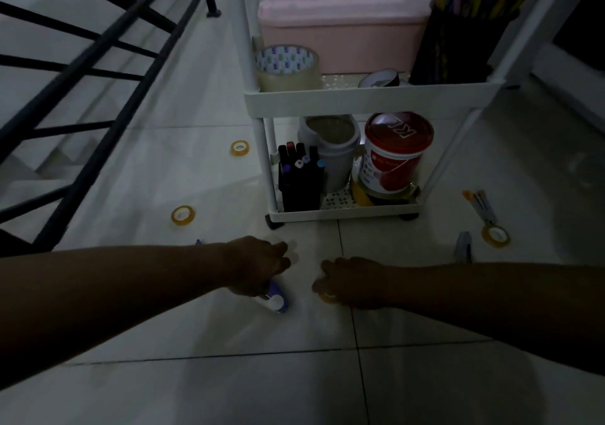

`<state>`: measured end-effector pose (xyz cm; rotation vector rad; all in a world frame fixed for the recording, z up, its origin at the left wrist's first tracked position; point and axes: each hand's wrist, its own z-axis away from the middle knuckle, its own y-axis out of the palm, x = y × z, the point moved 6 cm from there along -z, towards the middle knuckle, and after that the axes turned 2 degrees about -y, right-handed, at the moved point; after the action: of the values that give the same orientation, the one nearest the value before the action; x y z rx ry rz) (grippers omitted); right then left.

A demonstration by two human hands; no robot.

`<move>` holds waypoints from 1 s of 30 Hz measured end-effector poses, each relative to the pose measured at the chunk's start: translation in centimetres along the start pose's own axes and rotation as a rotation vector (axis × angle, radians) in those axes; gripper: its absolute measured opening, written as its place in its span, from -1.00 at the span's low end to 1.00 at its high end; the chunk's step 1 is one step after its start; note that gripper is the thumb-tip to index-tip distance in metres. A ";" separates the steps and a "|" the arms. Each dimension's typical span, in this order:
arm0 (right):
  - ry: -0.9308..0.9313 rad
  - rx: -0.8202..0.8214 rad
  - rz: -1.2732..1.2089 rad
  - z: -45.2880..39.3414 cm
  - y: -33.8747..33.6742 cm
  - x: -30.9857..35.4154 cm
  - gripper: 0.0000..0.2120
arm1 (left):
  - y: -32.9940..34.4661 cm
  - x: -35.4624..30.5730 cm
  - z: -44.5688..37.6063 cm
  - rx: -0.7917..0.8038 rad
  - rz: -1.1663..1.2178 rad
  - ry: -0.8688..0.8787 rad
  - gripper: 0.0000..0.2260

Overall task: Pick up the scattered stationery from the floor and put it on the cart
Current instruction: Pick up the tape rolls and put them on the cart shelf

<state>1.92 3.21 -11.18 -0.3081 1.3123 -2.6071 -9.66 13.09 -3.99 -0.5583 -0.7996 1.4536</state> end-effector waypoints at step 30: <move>0.777 -1.281 -0.112 12.2 -27.5 -4.7 -0.50 | -0.4 5.4 -0.4 -0.093 0.013 -0.199 -0.55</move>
<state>7.36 11.23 17.67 0.5477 3.1170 -1.5372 -9.48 18.49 -3.21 -0.4945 -1.0263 1.5054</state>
